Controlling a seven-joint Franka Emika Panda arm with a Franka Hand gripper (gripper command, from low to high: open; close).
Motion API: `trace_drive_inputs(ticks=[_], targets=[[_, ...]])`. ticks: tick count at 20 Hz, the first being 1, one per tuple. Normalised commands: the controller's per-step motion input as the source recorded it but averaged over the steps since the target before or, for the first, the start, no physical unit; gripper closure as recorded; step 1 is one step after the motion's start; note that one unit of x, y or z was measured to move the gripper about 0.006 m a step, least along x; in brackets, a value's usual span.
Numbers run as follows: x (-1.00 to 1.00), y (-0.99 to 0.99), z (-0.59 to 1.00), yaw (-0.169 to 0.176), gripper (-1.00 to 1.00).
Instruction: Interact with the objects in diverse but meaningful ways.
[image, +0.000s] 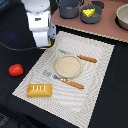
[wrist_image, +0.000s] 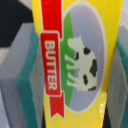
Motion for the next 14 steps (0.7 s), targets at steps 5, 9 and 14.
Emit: trace_drive_inputs(ticks=[5, 9, 14], targets=[[0.63, 0.41, 0.08, -0.036, 1.00], [0.64, 0.42, 0.00, -0.034, 1.00], [0.61, 0.49, 0.00, -0.025, 1.00]])
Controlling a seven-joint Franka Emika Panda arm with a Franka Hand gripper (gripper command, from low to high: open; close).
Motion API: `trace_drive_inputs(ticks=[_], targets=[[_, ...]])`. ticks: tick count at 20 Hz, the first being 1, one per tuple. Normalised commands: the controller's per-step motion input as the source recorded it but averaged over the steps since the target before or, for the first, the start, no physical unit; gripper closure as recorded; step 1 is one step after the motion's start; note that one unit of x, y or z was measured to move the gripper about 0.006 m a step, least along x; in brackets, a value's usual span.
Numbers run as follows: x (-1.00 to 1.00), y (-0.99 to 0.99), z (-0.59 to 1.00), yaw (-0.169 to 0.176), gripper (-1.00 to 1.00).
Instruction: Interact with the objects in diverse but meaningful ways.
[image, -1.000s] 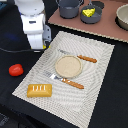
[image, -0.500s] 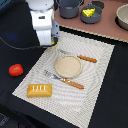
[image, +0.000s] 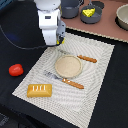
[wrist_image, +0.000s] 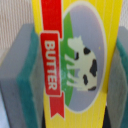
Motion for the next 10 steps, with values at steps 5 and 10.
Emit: trace_drive_inputs(ticks=[5, 10], targets=[[0.58, 0.56, 0.00, -0.015, 1.00], [0.56, 0.55, 0.00, -0.019, 1.00]])
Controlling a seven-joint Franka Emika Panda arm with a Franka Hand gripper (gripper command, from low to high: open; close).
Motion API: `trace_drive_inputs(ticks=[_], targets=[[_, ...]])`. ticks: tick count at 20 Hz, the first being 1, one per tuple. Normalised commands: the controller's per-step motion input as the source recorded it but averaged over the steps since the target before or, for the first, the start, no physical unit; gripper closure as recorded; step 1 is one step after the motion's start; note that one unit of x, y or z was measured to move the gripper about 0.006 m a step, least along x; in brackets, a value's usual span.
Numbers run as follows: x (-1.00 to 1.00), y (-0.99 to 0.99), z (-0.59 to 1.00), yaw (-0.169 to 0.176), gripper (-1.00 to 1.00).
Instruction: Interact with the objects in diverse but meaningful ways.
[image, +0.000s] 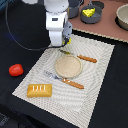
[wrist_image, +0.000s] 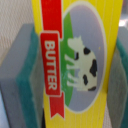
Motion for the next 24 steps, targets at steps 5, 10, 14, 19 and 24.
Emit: trace_drive_inputs(ticks=[5, 10, 14, 19, 24], targets=[[0.43, 0.32, -0.04, -0.012, 1.00], [0.27, 0.16, -0.17, -0.010, 1.00], [0.21, 0.10, -0.18, -0.001, 1.00], [0.11, 0.16, 0.20, 0.000, -1.00], [-0.06, 0.05, 0.73, -0.014, -1.00]])
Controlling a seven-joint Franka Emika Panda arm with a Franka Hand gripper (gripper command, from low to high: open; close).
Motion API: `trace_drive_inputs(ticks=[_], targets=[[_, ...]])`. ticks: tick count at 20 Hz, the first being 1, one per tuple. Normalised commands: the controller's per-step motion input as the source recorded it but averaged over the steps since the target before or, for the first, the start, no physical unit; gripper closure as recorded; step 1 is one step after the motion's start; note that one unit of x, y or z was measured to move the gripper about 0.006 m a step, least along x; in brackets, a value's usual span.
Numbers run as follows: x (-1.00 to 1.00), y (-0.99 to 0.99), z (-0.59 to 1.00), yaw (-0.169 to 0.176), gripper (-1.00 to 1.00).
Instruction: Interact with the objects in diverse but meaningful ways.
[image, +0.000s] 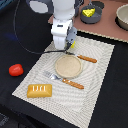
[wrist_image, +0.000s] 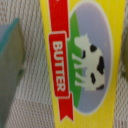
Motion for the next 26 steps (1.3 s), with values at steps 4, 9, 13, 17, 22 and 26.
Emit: trace_drive_inputs(ticks=[4, 9, 13, 17, 22, 26], targets=[[-0.11, 0.00, 0.77, -0.034, -1.00], [-0.16, 0.00, 0.65, -0.003, -1.00], [-0.20, 0.00, 0.68, 0.000, -1.00], [-0.24, -0.02, 0.65, 0.000, -1.00], [-0.23, -0.23, 0.49, 0.000, -1.00], [-0.12, -0.41, 0.34, 0.000, -1.00]])
